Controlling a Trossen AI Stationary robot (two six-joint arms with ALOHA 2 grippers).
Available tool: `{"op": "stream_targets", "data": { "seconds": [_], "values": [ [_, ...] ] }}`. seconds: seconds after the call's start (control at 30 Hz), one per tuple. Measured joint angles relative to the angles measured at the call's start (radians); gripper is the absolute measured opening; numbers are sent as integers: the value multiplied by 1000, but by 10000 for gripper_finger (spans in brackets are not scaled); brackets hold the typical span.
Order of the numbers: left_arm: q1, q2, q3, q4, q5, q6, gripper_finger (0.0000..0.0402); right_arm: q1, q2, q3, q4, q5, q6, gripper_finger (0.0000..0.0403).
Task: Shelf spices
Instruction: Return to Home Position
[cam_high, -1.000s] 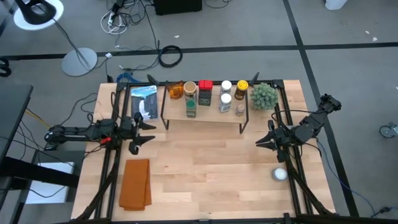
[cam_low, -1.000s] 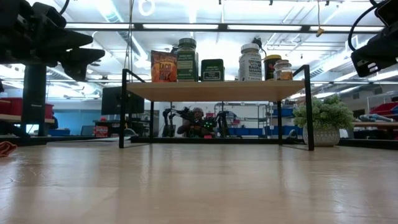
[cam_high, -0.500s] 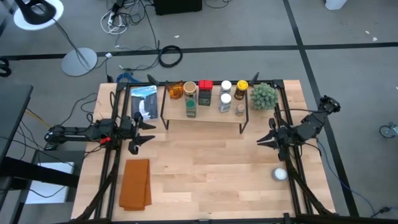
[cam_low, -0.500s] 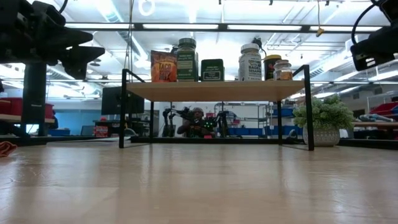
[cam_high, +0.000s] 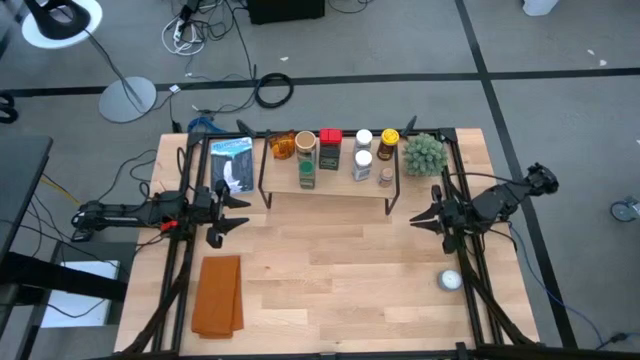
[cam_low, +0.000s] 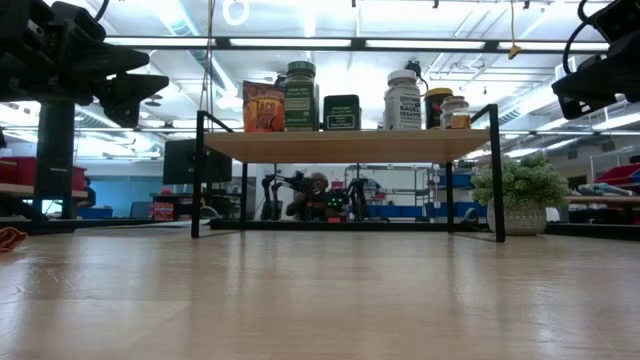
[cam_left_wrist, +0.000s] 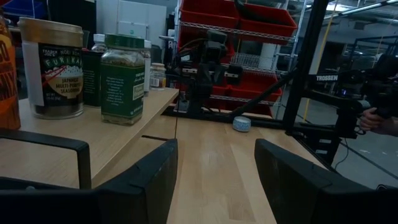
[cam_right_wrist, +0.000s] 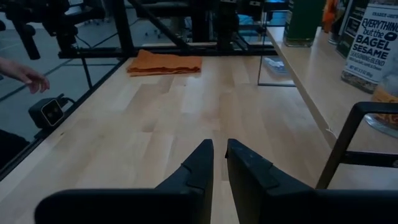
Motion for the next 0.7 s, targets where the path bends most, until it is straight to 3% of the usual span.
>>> {"op": "stream_targets", "data": {
  "seconds": [0.7],
  "values": [
    [0,0,0,-1,0,0,219,-248,0,-3,34,-168,-67,48]
  ]
}}
